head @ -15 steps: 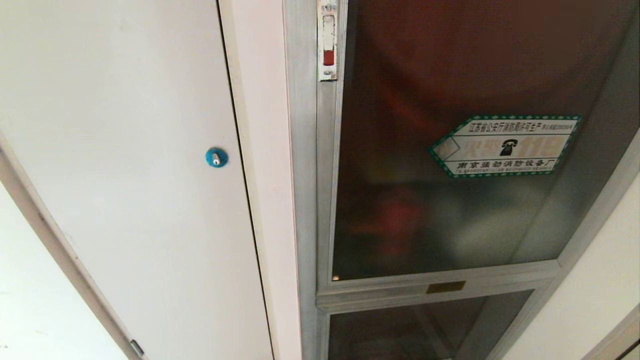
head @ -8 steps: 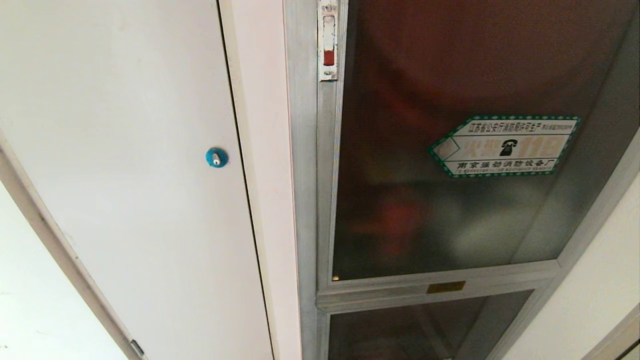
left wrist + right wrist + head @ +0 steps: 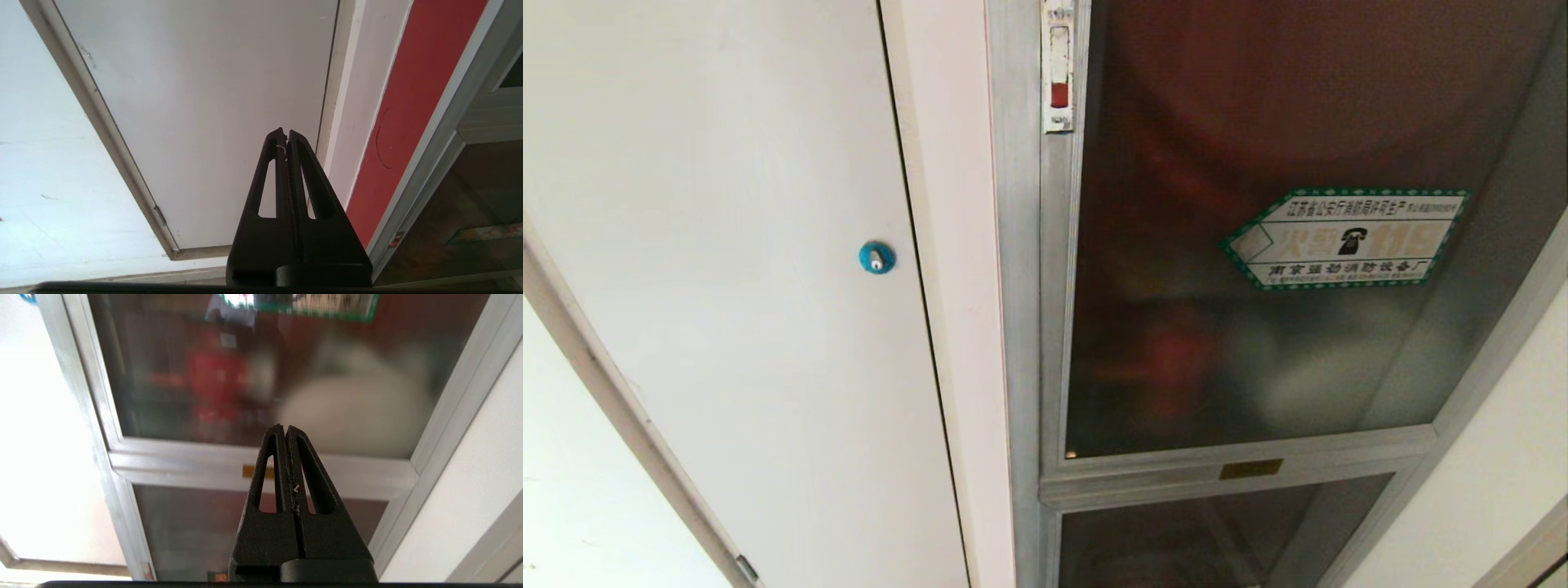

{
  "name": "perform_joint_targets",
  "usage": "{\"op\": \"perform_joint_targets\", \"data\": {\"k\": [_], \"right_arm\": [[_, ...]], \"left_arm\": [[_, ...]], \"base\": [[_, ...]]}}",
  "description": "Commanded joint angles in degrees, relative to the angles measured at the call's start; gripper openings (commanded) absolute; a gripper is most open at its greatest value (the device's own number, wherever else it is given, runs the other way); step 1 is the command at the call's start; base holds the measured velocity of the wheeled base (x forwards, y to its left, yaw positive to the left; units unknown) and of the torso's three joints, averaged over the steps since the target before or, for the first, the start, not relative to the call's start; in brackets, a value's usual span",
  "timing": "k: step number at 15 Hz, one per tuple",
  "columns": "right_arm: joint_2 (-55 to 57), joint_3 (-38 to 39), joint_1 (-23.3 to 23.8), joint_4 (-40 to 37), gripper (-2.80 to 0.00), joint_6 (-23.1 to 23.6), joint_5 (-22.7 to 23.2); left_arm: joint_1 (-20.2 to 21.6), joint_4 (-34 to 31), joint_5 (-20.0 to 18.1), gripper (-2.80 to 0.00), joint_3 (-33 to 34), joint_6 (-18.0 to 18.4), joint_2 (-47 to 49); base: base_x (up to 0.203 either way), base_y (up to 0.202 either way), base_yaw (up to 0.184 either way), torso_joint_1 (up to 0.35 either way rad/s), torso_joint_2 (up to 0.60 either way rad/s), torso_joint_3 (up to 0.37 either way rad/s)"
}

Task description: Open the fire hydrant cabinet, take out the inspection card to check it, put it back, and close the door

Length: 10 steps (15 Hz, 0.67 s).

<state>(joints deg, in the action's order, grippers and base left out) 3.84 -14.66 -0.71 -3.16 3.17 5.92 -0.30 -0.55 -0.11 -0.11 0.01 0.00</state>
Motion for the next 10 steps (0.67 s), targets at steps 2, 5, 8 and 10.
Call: {"op": "perform_joint_targets", "data": {"k": [2,5,8,10], "right_arm": [[-3.8,6.6,0.1,0.7,-2.8,0.9,0.0],[-3.9,14.4,0.0,8.5,-2.8,3.3,-0.3],[-3.9,14.5,0.1,3.8,-2.8,5.4,-3.2],[-3.9,14.5,0.1,1.8,-2.8,4.9,-3.6]], "left_arm": [[0.0,0.0,0.1,-2.8,0.0,-0.2,0.0],[0.0,0.1,0.1,-2.8,0.0,-0.3,0.1],[0.0,0.0,0.1,-2.8,0.0,-0.3,0.1],[0.0,0.0,0.1,-2.8,0.0,-0.3,0.1]], "base": [[0.0,0.0,0.0,0.0,0.0,0.0],[0.0,0.0,0.0,0.0,0.0,0.0],[0.0,0.0,0.0,0.0,0.0,0.0],[0.0,0.0,0.0,0.0,0.0,0.0]]}}
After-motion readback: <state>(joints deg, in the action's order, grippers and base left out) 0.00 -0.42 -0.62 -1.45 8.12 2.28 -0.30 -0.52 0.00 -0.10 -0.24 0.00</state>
